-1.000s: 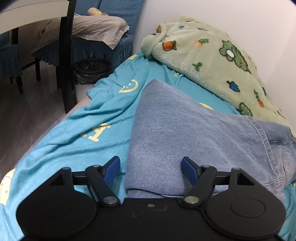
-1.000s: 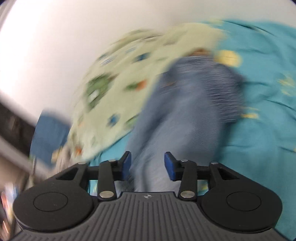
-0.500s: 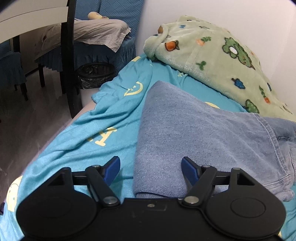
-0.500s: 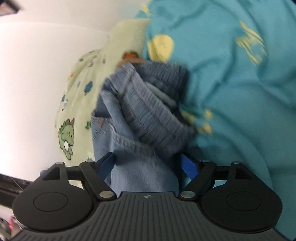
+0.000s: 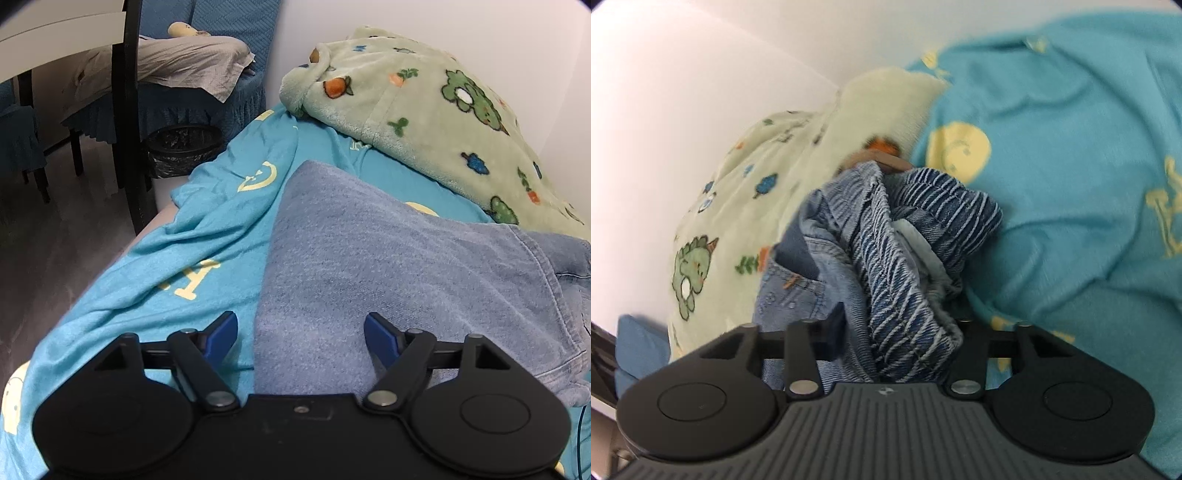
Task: Fold clothes
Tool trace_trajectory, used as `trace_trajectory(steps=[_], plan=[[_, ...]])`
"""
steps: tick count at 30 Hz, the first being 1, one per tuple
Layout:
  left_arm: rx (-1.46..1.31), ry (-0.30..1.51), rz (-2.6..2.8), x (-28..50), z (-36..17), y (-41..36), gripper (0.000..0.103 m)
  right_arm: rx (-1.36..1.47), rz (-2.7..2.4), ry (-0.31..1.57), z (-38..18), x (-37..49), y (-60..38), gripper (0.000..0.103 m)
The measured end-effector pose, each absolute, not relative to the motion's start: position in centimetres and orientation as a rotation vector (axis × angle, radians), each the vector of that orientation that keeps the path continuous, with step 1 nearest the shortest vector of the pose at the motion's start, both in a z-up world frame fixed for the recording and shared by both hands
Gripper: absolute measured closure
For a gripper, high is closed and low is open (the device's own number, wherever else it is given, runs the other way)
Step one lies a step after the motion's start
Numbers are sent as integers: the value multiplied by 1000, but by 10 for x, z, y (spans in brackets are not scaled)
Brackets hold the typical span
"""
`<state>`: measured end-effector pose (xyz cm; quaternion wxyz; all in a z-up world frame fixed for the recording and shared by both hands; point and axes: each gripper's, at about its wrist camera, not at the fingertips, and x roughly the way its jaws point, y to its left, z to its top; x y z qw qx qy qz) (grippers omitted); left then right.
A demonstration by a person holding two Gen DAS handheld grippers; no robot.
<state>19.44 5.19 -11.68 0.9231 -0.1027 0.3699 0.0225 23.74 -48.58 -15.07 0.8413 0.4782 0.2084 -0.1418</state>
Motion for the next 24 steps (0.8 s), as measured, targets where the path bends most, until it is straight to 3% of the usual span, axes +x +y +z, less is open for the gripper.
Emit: trace_trajectory(steps=[6,16,24], plan=[[-203,706,9,185,-93,52,30,872,-295,307,-103,230,-454,68],[-328,637,-19,174,-57,81,30,396,-205,156,1,200,-331,69],[-416,520,-20,152,-22,117,30,122,-88,124,19,185,-209,70]])
